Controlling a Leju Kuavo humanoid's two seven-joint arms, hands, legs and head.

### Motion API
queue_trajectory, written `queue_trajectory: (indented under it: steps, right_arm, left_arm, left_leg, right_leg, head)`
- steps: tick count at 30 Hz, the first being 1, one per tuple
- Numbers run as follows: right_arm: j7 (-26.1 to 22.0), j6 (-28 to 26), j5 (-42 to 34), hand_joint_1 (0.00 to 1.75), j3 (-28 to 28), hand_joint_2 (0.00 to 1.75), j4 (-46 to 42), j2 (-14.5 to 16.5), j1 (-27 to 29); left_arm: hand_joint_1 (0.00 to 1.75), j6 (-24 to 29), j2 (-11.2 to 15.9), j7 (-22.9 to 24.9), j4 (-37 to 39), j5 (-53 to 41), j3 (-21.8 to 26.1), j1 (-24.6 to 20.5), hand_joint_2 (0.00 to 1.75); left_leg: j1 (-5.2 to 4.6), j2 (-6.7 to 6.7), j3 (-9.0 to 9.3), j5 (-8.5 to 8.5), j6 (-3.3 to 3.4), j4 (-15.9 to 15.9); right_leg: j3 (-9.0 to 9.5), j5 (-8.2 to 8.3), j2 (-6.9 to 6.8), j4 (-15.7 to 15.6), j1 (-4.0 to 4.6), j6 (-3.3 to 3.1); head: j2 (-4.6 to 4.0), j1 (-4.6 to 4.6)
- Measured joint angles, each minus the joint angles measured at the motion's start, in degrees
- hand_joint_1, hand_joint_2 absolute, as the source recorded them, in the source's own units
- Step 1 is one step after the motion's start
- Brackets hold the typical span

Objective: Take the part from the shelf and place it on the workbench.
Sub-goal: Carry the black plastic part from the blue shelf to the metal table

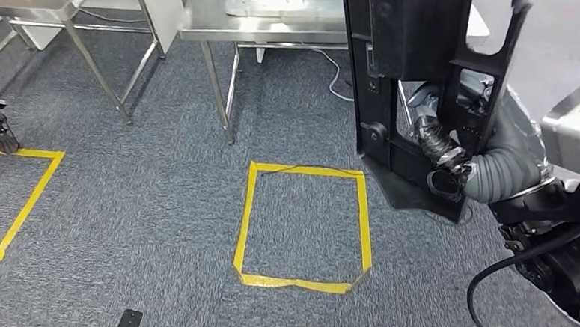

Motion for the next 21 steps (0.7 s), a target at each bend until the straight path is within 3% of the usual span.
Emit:
queue_trajectory:
  steps: [2, 3, 4, 5, 6, 7, 9, 11, 14, 15, 18, 19, 20, 21]
  right_arm:
    - [0.3, 0.2, -0.9, 1.75, 0.0, 1.75, 0.4, -0.2, 0.3]
    - [0.3, 0.2, -1.3, 1.75, -0.1, 1.75, 0.6, -0.2, 0.6]
    - [0.4, 0.2, -1.7, 1.75, -0.1, 1.75, 0.9, -0.3, 0.9]
    - [0.4, 0.2, -2.1, 1.75, -0.1, 1.75, 1.3, -0.3, 1.1]
    - [0.4, 0.1, -2.5, 1.75, -0.1, 1.75, 1.6, -0.3, 1.1]
    - [0.4, 0.0, -2.8, 1.75, -0.1, 1.75, 1.9, -0.4, 1.2]
    - [0.4, -0.5, -2.9, 1.75, -0.1, 1.75, 2.3, -0.6, 1.3]
    - [0.2, -1.2, -3.3, 1.75, -0.3, 1.75, 2.8, -0.9, 1.8]
    - [-0.6, -1.7, -4.5, 1.75, -0.7, 1.75, 3.7, -1.0, 3.1]
    - [-0.8, -1.8, -4.7, 1.75, -0.9, 1.75, 3.9, -1.1, 3.4]
    - [-0.9, -1.7, -4.9, 1.75, -1.1, 1.75, 4.5, -1.1, 4.3]
    - [-0.9, -1.7, -5.0, 1.75, -1.1, 1.75, 4.8, -1.1, 4.6]
    - [-0.9, -1.6, -5.1, 1.75, -1.1, 1.75, 5.2, -1.1, 5.0]
    - [-0.9, -1.5, -5.2, 1.75, -1.1, 1.75, 5.5, -1.2, 5.3]
  left_arm:
    - [0.00, -0.3, 0.1, -0.3, 0.0, 0.1, 0.1, -0.3, 1.75]
    - [0.00, -0.5, 0.2, -0.3, 0.0, 0.2, 0.1, -0.4, 1.75]
    - [0.00, -0.7, 0.4, -0.4, 0.0, 0.3, 0.2, -0.4, 1.75]
    - [0.00, -1.0, 0.5, -0.5, 0.0, 0.4, 0.3, -0.4, 1.75]
    - [0.00, -1.2, 0.6, -0.6, 0.0, 0.4, 0.5, -0.4, 1.75]
    - [0.00, -1.5, 0.7, -0.7, 0.0, 0.3, 0.7, -0.4, 1.75]
    - [0.00, -1.9, 0.7, -0.9, 0.0, 0.1, 0.9, -0.4, 1.75]
    - [0.00, -2.0, 0.7, -0.8, 0.0, -0.2, 1.0, -0.5, 1.75]
    - [0.00, -2.0, 0.8, -0.6, 0.0, -0.4, 1.0, -0.5, 1.75]
    - [0.00, -2.0, 0.8, -0.6, 0.0, -0.4, 1.0, -0.5, 1.75]
    - [0.00, -2.2, 0.9, -0.4, 0.0, -0.4, 1.0, -0.5, 1.75]
    - [0.00, -2.6, 1.0, -0.4, 0.0, -0.4, 1.0, -0.5, 1.75]
    - [0.00, -3.0, 1.0, -0.4, 0.0, -0.4, 1.0, -0.5, 1.75]
    - [0.00, -3.4, 1.0, -0.4, 0.0, -0.4, 1.0, -0.5, 1.75]
  left_leg:
    - [-0.06, -0.65, -0.05, 0.04, 0.40, 0.0]
    - [-0.15, -1.00, -0.09, 0.06, 0.50, 0.0]
    - [-0.23, -1.34, -0.10, 0.06, 0.56, 0.0]
    - [-0.31, -1.66, -0.07, 0.06, 0.59, 0.0]
    - [-0.36, -1.96, -0.01, 0.07, 0.60, 0.0]
    - [-0.39, -2.23, 0.04, 0.08, 0.59, 0.0]
    - [-0.54, -2.63, -0.03, 0.15, 0.35, 0.0]
    - [-0.52, -2.81, -0.18, 0.31, -0.22, 0.0]
    - [-0.52, -2.70, -0.63, -0.33, -1.23, 0.7]
    - [-0.52, -2.56, -1.44, -1.56, -1.53, 2.5]
    - [-0.16, -2.22, -5.78, -6.29, -2.32, 12.3]
    - [-0.05, -2.14, -6.65, -6.60, -2.56, 14.2]
    - [0.08, -2.04, -6.64, -5.91, -2.76, 14.2]
    - [0.23, -1.92, -5.60, -4.33, -2.94, 12.1]
  right_leg:
    - [-3.57, -3.40, 2.36, 7.2, -0.06, 0.12]
    - [-5.29, -4.40, 2.72, 10.4, -0.05, 0.11]
    - [-6.25, -4.34, 2.84, 11.8, -0.03, 0.02]
    - [-6.21, -3.19, 2.88, 11.1, -0.01, -0.15]
    - [-5.21, -1.27, 2.92, 8.5, 0.04, -0.43]
    - [-3.49, 0.90, 3.03, 4.5, 0.16, -0.84]
    - [-0.64, 3.24, 3.21, -2.1, 0.54, -1.61]
    - [0.06, 3.39, 3.24, -4.2, 0.92, -2.03]
    - [0.65, 4.10, 2.99, -5.1, 0.49, -2.56]
    - [0.86, 4.36, 2.88, -5.4, 0.23, -2.75]
    - [0.87, 4.50, 2.75, -5.5, 0.06, -3.03]
    - [0.87, 4.44, 2.73, -5.4, 0.02, -3.00]
    - [0.87, 4.33, 2.71, -5.3, -0.05, -2.93]
    - [0.87, 4.16, 2.70, -5.1, -0.16, -2.76]
  head:
    - [0.00, 0.14]
    - [-0.01, 0.16]
    - [-0.01, 0.16]
    - [-0.01, 0.16]
    - [-0.01, 0.16]
    - [0.00, 0.17]
    - [0.00, 0.13]
    - [-0.01, 0.11]
    - [-0.01, 0.00]
    - [-0.01, -0.12]
    - [-0.01, -0.36]
    - [-0.01, -0.37]
    - [-0.01, -0.35]
    - [-0.01, -0.35]
